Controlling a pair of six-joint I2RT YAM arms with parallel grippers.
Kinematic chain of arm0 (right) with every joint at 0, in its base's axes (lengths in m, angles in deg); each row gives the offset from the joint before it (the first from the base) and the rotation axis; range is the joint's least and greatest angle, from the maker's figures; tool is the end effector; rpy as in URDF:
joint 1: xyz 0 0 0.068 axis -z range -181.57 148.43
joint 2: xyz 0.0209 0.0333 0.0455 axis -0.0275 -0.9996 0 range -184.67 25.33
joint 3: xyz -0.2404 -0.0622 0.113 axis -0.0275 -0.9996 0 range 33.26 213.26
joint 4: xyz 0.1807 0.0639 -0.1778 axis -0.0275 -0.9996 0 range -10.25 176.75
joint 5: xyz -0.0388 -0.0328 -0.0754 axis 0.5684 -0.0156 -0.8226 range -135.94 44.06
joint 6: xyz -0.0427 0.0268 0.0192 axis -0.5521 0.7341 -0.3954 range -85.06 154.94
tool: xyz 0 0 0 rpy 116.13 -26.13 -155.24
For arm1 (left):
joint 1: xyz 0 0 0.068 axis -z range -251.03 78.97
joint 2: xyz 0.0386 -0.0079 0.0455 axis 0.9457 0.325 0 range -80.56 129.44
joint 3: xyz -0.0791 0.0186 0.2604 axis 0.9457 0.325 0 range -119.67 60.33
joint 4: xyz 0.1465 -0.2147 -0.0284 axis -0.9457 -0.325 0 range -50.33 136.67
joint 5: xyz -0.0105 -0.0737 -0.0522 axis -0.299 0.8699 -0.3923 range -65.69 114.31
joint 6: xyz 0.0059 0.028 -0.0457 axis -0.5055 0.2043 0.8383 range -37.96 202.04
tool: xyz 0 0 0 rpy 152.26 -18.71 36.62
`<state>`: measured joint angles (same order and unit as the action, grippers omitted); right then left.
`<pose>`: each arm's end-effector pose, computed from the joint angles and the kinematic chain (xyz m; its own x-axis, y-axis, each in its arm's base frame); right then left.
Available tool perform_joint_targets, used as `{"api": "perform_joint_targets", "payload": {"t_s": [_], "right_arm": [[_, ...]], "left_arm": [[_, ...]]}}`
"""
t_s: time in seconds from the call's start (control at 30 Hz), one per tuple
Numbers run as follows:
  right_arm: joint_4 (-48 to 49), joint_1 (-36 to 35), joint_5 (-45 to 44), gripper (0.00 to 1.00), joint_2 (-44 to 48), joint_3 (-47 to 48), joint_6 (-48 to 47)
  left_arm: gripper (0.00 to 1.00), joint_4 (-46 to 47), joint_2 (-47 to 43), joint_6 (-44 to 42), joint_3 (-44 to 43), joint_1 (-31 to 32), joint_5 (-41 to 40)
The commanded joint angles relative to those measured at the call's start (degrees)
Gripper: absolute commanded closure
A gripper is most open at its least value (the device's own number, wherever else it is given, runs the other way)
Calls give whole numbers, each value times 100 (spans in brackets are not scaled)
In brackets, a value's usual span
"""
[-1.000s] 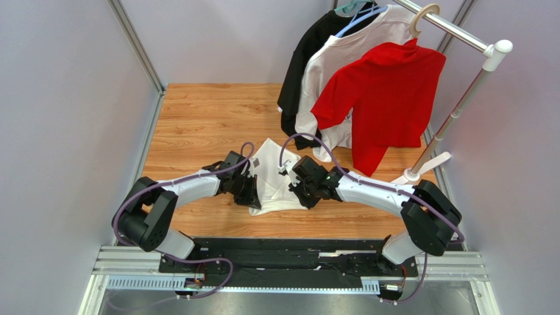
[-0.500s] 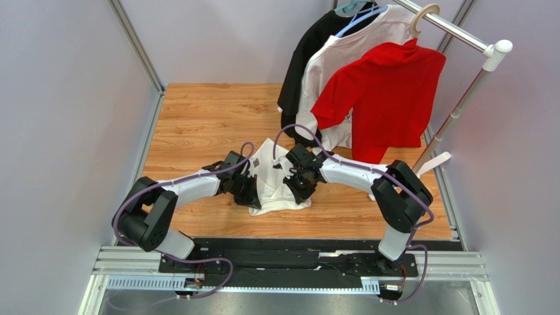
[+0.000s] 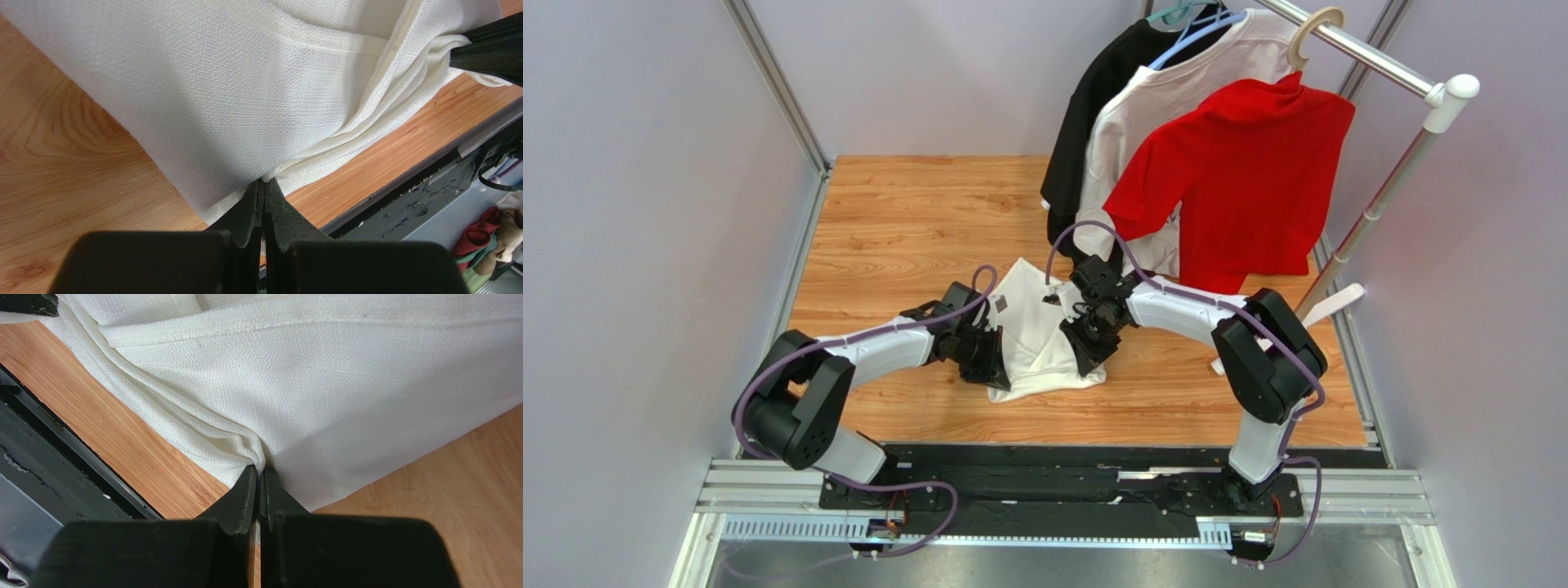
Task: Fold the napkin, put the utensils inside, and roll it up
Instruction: Roll the napkin with the utensil
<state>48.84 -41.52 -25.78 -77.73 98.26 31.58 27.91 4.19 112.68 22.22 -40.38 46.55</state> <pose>0.2494 0.2249 0.1626 -0.7035 -0.6609 -0.2614 -0.7091 0.6285 0.3196 0.2102 -0.1401 0.1422 -0.9826 0.0341 -0.1827 0.1241 0.8522 -0.5083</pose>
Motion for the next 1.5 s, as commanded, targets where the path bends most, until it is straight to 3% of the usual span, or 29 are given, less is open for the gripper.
{"api": "perform_joint_targets", "payload": {"t_s": [0.0,0.13,0.3,0.43,0.5,0.57,0.7,0.9,1.13,1.47], "right_arm": [[-23,127,-250,100,102,-30,-253],[-23,127,-109,99,164,-4,-253],[38,127,102,91,260,31,-157],[38,118,155,69,515,66,-95],[-14,127,120,50,735,93,-78],[-32,127,6,38,997,110,-43],[160,75,-188,32,1603,-38,-60],[1750,-531,-13,31,2203,-926,-25],[2490,-1567,-468,31,1316,-743,-463],[3106,-1727,-655,30,850,-769,-1149]], "left_arm": [[100,-374,121,-180,277,2,-458],[100,-303,-273,-180,216,2,-238],[100,-496,-416,-242,-99,2,-106],[100,-628,-170,-303,-206,2,-45],[100,-637,-143,-303,-232,2,-44],[100,-646,-152,-303,-241,2,-53],[100,-734,-161,-339,-320,2,-106],[100,-804,-178,-391,-417,-42,-97],[100,-813,-108,-409,-434,-112,-18],[100,-804,-38,-427,-443,-156,44]]}}
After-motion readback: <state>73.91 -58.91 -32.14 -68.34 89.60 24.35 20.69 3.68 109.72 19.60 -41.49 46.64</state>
